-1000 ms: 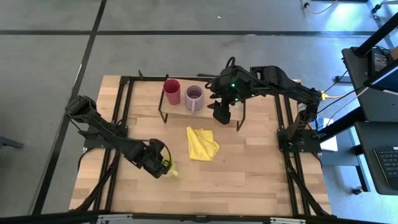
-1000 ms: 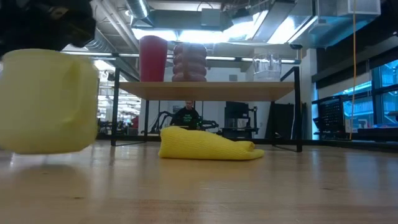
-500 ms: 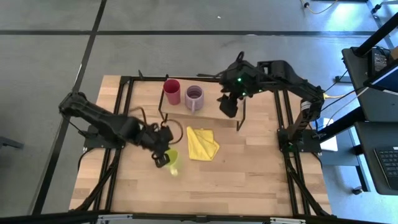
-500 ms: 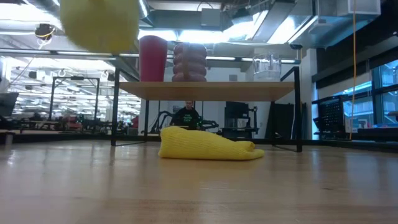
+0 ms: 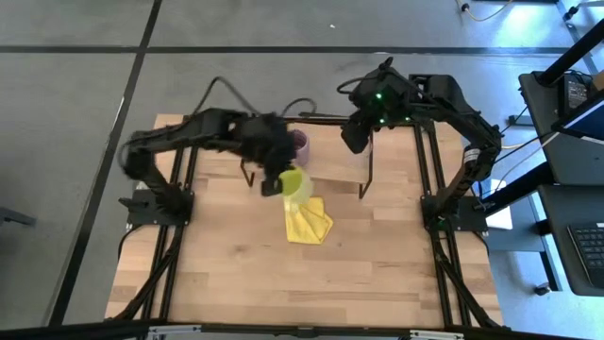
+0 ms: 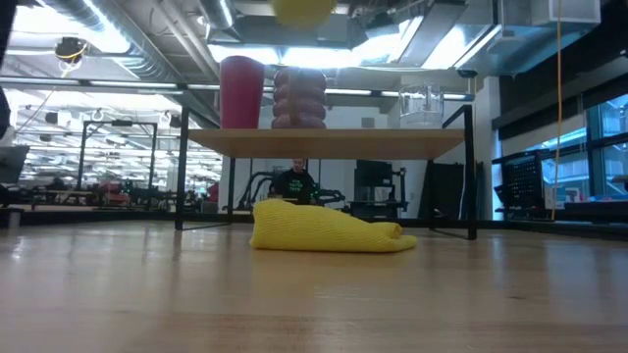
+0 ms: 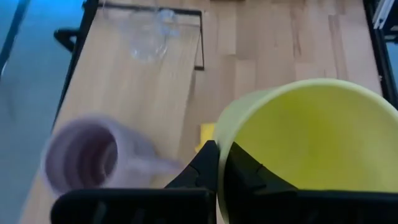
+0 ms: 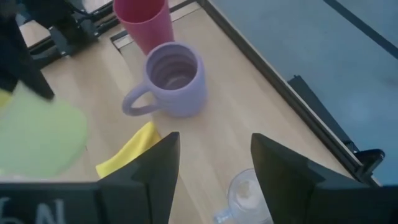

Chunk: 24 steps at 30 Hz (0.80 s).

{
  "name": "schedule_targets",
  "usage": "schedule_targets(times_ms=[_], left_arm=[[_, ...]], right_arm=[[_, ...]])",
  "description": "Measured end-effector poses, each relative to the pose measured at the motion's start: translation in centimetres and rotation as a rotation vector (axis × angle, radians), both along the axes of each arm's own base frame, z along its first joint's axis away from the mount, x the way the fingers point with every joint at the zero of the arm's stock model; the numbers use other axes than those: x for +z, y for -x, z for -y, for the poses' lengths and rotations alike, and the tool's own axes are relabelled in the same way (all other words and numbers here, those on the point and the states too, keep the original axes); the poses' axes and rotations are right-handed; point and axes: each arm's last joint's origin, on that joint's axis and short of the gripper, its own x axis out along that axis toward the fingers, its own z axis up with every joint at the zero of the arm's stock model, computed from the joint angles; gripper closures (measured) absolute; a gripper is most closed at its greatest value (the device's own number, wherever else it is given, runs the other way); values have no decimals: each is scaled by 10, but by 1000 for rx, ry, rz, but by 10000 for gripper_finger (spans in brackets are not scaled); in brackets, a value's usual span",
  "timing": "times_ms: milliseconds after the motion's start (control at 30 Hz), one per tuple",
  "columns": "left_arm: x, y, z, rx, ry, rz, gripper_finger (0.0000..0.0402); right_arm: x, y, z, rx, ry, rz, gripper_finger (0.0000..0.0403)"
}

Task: Stack small to large cups/mugs on shelf
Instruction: Put the yellow mug near the purple mug on the shelf

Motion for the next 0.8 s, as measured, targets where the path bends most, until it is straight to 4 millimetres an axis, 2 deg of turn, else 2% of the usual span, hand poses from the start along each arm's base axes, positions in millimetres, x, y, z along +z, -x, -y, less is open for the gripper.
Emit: schedule_targets(times_ms=[200, 300, 500, 600, 800], left_arm=[[-6, -46, -18, -97, -77, -62, 400], [-19, -63, -35, -103, -103, -75, 400], [-27, -70, -70, -98, -122, -75, 400], [-23, -75, -83, -79, -153, 4, 398], [-20, -75, -93, -100, -192, 41, 399]], right_arm=[[-1, 1, 2, -17, -10, -6, 203], [2, 5, 1, -30, -18, 5, 203], [19, 33, -3, -115, 40, 61, 203], [26, 47, -5, -172, 46, 102, 203], [27, 54, -9, -208, 15, 103, 203]])
